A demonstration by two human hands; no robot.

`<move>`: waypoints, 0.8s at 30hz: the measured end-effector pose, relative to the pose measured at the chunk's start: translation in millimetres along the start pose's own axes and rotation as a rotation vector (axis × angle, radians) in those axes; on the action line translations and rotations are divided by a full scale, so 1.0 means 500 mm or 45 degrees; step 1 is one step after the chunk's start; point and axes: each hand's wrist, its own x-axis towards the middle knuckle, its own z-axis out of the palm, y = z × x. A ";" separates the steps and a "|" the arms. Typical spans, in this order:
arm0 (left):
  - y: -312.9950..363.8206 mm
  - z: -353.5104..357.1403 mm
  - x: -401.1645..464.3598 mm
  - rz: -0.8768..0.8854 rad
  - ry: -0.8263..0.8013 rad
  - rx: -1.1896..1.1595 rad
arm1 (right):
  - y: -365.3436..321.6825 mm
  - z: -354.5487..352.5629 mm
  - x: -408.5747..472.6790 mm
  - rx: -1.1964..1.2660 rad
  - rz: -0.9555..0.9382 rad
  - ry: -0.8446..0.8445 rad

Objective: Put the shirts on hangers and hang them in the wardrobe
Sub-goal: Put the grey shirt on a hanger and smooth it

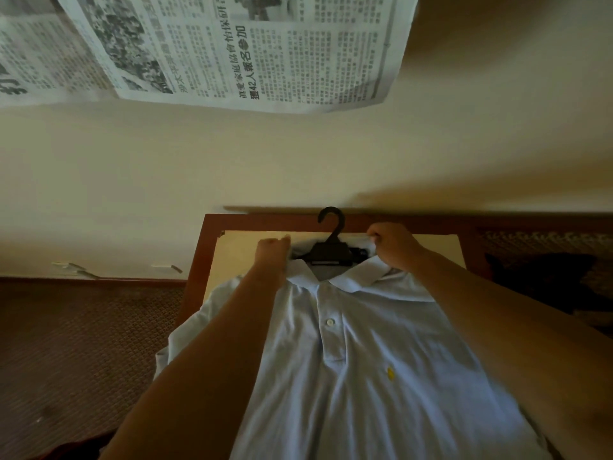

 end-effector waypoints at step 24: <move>-0.033 -0.030 -0.009 0.039 -0.064 0.038 | -0.194 0.122 -0.071 0.071 -0.436 0.145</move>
